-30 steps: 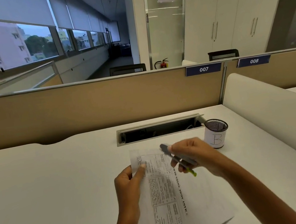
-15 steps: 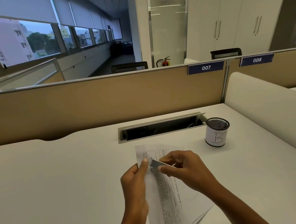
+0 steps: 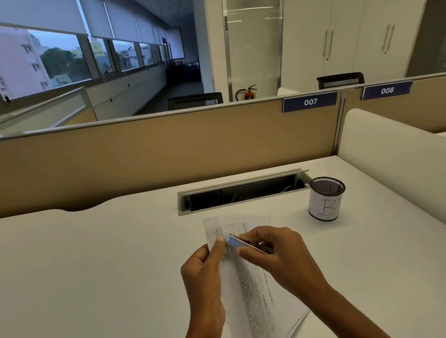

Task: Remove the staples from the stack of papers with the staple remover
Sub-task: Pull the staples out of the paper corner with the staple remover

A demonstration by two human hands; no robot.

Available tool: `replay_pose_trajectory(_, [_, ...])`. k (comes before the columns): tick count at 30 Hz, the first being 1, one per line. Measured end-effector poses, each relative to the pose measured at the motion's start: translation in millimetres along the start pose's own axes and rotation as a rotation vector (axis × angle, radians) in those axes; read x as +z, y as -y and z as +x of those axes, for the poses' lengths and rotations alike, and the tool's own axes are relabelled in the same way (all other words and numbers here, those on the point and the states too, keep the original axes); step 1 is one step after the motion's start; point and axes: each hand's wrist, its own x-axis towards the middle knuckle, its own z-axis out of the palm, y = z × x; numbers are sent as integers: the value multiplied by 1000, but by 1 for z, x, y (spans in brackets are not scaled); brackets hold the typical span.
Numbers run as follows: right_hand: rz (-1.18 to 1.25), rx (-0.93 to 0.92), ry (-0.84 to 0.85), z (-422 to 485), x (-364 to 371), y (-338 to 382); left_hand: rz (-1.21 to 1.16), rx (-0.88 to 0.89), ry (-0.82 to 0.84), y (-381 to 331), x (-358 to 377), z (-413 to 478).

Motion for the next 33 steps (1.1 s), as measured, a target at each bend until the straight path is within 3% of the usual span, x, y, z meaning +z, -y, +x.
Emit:
replay_pose_trajectory(26, [-308, -389, 153, 8, -3, -12, -10, -88, 11, -8, 1, 8])
replay_pose_trajectory(33, [-451, -530, 285, 4, -6, -2, 61, -31, 49, -10, 7, 7])
